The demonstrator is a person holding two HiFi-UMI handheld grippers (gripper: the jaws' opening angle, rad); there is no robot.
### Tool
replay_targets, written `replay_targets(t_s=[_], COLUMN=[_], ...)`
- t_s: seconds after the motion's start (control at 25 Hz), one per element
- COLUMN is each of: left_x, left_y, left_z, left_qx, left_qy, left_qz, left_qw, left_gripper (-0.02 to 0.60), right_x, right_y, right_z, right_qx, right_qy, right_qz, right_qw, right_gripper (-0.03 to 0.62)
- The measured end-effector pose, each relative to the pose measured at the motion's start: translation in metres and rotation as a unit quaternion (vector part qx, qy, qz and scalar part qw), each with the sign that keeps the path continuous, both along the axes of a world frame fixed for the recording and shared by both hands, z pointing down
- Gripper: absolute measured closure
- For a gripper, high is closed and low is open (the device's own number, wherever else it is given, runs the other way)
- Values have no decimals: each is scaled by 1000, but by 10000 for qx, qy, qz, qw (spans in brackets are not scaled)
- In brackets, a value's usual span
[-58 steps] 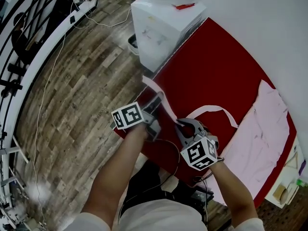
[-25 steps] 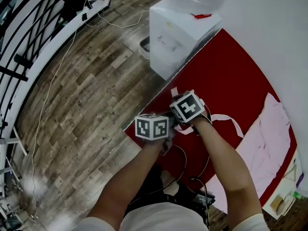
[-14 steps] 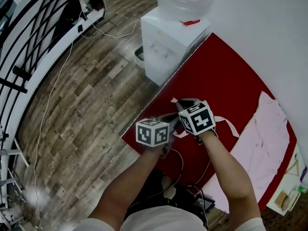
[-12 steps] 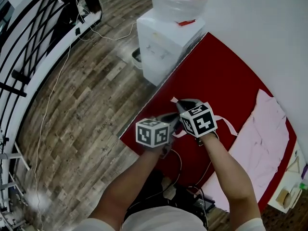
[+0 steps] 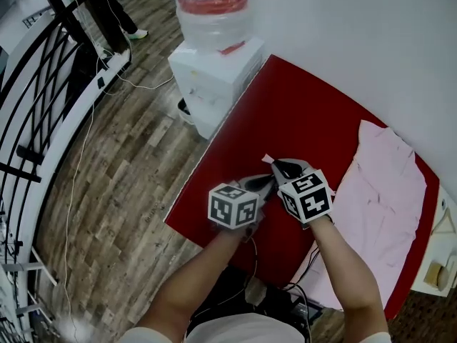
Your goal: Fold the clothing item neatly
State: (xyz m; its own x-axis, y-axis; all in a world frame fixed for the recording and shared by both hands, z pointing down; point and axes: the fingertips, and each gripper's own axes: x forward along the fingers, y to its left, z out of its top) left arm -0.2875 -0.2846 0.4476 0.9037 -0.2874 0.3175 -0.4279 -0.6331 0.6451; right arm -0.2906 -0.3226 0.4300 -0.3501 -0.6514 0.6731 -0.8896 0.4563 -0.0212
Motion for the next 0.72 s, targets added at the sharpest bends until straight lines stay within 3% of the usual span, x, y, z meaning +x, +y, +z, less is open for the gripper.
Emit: replay_targets(t_s=[0.72], left_x=[129], left_y=[50], left_z=[-36], left_qx=[594], left_qy=[-382], left_qz=[875], left_qw=[9937], left_gripper=[569], right_x=[140], right_y=[56], right_z=[-35], right_qx=[403], right_qy=[-299], right_qz=[880], right_qw=[9949], right_gripper=[571])
